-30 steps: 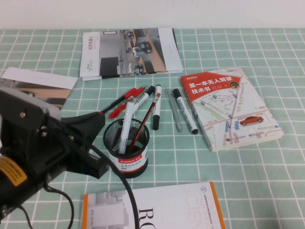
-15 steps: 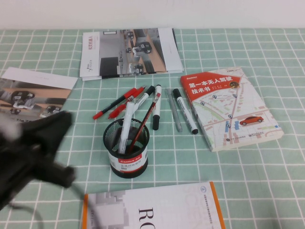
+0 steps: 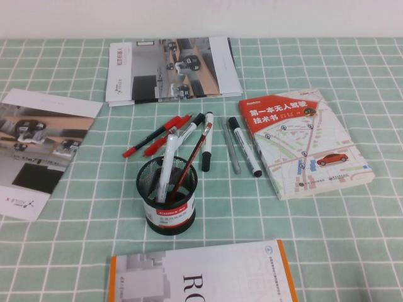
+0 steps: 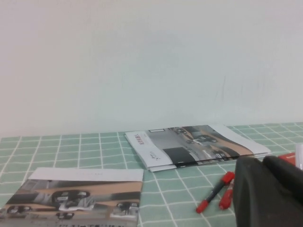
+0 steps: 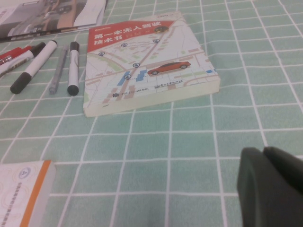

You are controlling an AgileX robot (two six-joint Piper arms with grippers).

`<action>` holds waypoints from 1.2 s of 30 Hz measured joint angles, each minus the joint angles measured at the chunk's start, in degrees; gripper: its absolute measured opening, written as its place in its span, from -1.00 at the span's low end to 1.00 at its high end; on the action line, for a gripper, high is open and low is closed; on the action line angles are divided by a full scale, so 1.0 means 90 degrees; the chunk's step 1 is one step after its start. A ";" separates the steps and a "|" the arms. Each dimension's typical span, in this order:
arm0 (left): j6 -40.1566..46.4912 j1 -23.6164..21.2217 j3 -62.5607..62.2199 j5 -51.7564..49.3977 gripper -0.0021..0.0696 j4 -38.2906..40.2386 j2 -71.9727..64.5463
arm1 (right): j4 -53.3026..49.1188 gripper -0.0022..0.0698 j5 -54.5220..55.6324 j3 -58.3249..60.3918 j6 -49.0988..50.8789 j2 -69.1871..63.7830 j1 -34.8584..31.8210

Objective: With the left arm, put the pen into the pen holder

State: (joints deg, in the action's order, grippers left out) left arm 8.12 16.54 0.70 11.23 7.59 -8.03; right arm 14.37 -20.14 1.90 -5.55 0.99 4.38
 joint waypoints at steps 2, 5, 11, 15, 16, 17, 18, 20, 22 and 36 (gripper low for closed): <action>-0.0024 -0.0072 0.0070 -0.0329 -0.95 -0.0041 0.0434 | 0.0000 -1.00 0.0000 0.0000 0.0000 0.0000 0.0000; -0.0038 -0.0097 0.0084 -0.0840 -0.95 -0.0073 0.0862 | 0.0000 -1.00 0.0000 0.0000 0.0000 0.0000 0.0000; -0.0326 -0.0097 0.0094 -0.1499 -0.95 -0.0414 0.0948 | 0.0000 -1.00 0.0000 0.0000 0.0000 0.0000 0.0000; -0.0501 -0.0246 0.0094 -0.1966 -0.95 -0.0478 0.0948 | 0.0000 -1.00 0.0000 0.0000 0.0000 0.0000 0.0000; -0.0527 -0.0331 0.0094 -0.2068 -0.95 -0.0478 0.0948 | 0.0000 -1.00 0.0000 0.0000 0.0000 0.0000 0.0000; -0.0539 -0.0417 0.0094 -0.2166 -0.95 -0.0488 0.0948 | 0.0000 -1.00 0.0000 0.0000 0.0000 0.0000 0.0000; -0.0539 -0.0483 0.0094 -0.2251 -0.95 -0.0488 0.0948 | 0.0000 -1.00 0.0000 0.0000 0.0000 0.0000 0.0000; -0.0554 -0.0606 0.0094 -0.2485 -0.95 -0.0501 0.0948 | 0.0000 -1.00 0.0000 0.0000 0.0000 0.0000 0.0000; -0.0553 -0.0691 0.0094 -0.2808 -0.95 -0.0527 0.0948 | 0.0000 -1.00 0.0000 0.0000 0.0000 0.0000 0.0000; -0.0565 -0.0734 0.0083 -0.3595 -0.95 -0.0594 0.0948 | 0.0000 -1.00 0.0000 0.0000 0.0000 0.0000 0.0000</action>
State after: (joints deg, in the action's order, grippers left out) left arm 3.03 9.93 1.45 -21.12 2.24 0.50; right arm 14.37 -20.14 1.90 -5.55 0.99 4.38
